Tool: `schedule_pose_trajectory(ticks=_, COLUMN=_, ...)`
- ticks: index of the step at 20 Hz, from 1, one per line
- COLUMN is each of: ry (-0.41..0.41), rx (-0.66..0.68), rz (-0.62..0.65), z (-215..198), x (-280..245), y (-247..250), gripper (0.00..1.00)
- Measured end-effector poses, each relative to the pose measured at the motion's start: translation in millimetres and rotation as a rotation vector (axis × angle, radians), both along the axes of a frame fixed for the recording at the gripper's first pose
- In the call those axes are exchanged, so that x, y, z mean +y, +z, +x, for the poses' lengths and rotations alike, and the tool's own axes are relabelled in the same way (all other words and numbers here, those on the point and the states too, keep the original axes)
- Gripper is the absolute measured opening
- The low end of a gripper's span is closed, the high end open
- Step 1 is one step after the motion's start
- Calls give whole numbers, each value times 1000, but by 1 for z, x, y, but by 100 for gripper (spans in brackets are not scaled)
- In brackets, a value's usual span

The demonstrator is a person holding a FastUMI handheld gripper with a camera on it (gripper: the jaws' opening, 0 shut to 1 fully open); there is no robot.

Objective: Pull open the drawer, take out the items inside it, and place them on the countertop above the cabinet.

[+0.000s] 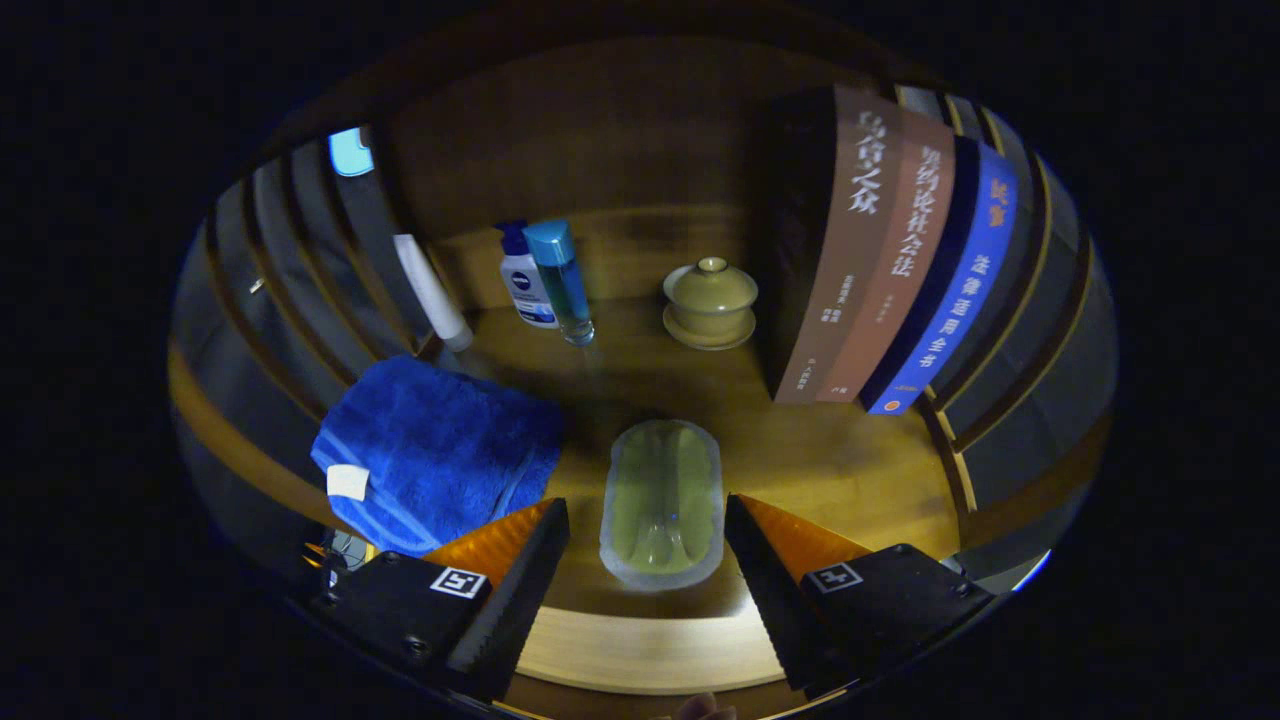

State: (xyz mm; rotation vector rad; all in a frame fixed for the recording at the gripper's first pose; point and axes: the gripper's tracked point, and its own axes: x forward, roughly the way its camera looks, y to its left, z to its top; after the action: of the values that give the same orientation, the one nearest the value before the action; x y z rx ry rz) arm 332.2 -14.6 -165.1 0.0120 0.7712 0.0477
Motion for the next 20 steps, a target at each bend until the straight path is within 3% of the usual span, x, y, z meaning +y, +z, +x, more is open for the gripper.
schedule_pose_trajectory(ticks=5, ry=46, rx=-253, rz=26, z=-69, x=9, y=43, gripper=100)
schedule_pose_trajectory(ticks=10, ry=26, rx=-483, rz=86, z=-139, x=14, y=77, gripper=100)
schedule_pose_trajectory(ticks=16, ry=-11, rx=-683, rz=46, z=-214, x=13, y=91, gripper=99)
schedule_pose_trajectory(ticks=20, ry=-48, rx=-711, rz=58, z=-254, x=22, y=67, gripper=99)
